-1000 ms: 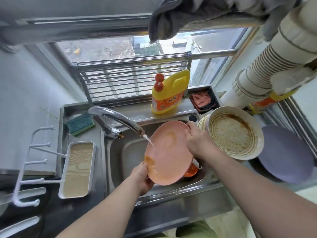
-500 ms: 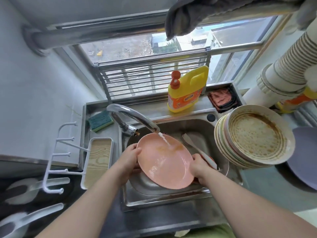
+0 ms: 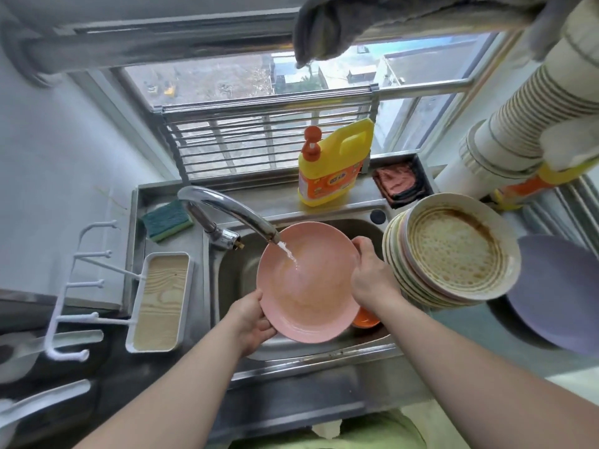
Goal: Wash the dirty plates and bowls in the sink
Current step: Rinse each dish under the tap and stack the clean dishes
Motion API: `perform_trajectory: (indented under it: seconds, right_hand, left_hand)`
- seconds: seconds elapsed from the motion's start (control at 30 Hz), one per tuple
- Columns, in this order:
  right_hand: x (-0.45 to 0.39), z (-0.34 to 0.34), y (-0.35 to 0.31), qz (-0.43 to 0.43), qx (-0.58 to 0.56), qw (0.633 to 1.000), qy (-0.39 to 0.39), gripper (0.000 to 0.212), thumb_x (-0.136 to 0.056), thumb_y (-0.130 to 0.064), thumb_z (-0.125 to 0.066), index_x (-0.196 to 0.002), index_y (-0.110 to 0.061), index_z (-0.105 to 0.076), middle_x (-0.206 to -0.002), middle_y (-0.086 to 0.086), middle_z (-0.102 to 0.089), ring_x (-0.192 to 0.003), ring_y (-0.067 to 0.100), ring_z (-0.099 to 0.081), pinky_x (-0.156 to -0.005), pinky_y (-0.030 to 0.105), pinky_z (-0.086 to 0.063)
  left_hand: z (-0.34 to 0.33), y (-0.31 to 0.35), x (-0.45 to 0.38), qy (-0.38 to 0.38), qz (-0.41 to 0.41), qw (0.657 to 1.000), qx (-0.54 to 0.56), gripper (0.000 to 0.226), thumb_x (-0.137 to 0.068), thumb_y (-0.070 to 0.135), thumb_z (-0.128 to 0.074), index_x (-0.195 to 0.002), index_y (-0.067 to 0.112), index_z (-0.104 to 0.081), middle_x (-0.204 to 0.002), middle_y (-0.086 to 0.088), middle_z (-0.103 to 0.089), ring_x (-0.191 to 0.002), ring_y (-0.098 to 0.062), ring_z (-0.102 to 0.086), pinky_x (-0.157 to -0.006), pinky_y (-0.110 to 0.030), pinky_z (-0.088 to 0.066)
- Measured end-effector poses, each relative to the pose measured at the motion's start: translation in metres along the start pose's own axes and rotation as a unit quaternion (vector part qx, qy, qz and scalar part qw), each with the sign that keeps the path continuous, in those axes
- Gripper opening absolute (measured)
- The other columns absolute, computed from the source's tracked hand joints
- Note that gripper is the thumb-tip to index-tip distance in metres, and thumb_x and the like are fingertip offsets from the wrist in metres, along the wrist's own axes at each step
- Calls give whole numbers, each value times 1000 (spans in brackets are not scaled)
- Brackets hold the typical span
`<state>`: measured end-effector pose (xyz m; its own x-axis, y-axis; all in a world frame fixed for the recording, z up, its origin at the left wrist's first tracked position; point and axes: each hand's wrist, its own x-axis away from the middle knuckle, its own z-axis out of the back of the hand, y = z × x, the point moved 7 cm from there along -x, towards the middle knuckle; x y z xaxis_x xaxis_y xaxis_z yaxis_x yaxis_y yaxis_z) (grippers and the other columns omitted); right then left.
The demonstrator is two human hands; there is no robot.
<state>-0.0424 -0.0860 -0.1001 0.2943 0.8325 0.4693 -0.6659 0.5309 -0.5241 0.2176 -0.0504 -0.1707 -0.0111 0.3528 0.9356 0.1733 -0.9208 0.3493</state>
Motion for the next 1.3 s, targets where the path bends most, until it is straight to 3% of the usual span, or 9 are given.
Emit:
perform_trajectory:
  seconds: [0.13, 0.3, 0.37, 0.43, 0.67, 0.77, 0.93, 1.13, 1.3]
  right_hand:
    - [3, 26, -2, 27, 3, 1000, 14, 28, -112, -45, -31, -138, -39, -40, -107, 8, -68, -95, 34, -62, -85, 48, -51]
    - [1, 40, -1, 6, -76, 996, 36, 20, -106, -45, -45, -120, -33, -53, -106, 4, -67, -99, 29, -61, -90, 47, -51]
    - [-5, 32, 10, -70, -179, 981, 14, 19, -103, -41, -47, -115, -27, -52, -100, 6, -62, -82, 26, -61, -70, 43, -54]
    - [-7, 16, 20, -147, -278, 949, -33, 19, -104, -34, -45, -118, -20, -50, -86, 12, -53, -54, 20, -49, -45, 30, -40]
    - [-4, -33, 44, -270, -333, 898, -95, 23, -104, -23, -44, -122, -12, -53, -69, 8, -46, -41, 14, -43, -39, 20, -34]
    - [1, -44, 44, -287, -369, 877, -109, 17, -105, -20, -44, -109, -13, -59, -57, 2, -44, -43, 11, -39, -42, 20, -33]
    - [8, -65, 51, -315, -417, 843, -129, 23, -99, -13, -48, -86, -13, -67, -59, 3, -55, -51, 16, -50, -47, 22, -48]
    - [12, -84, 61, -368, -458, 800, -126, 21, -97, -18, -58, -77, -18, -58, -53, -2, -50, -38, 12, -43, -30, 18, -32]
    - [-3, -54, 40, -255, -426, 866, -63, 16, -96, -18, -43, -102, -18, -58, -73, 6, -46, -43, 13, -45, -40, 19, -35]
  left_hand:
    - [-25, -6, -1, -11, 9, 1000, 23, 37, -111, 47, -44, -117, 18, -67, -104, -12, -80, -103, -36, -75, -84, -48, -60]
    - [-33, -17, -6, 4, 38, 999, 28, 44, -113, 43, -40, -116, 10, -70, -101, -14, -79, -88, -33, -75, -58, -38, -59]
    - [-30, -19, -7, -1, 56, 998, 42, 30, -109, 28, -51, -110, 7, -73, -91, -8, -79, -70, -24, -76, -49, -30, -57]
    - [-19, -20, -6, 1, 73, 996, 55, 19, -101, 15, -54, -99, 7, -71, -73, -2, -72, -49, -15, -66, -40, -21, -51]
    - [22, -17, -7, -2, 92, 994, 63, 19, -86, 14, -44, -92, 8, -61, -56, -2, -56, -43, -13, -54, -43, -19, -45]
    - [28, -8, -1, -5, 62, 996, 63, 15, -89, 16, -44, -87, 8, -56, -53, -2, -53, -43, -13, -51, -40, -21, -45]
    - [35, 20, 7, 0, -13, 1000, 9, 15, -92, 25, -46, -94, 11, -51, -65, -4, -47, -56, -17, -44, -48, -26, -44]
    - [44, 29, 7, 28, -3, 1000, -7, 18, -94, 21, -43, -88, 9, -55, -55, -3, -47, -50, -15, -41, -51, -27, -49]
    - [29, 4, 2, 12, 67, 994, 83, 27, -94, 7, -35, -102, 0, -59, -70, -14, -64, -69, -28, -61, -55, -36, -62]
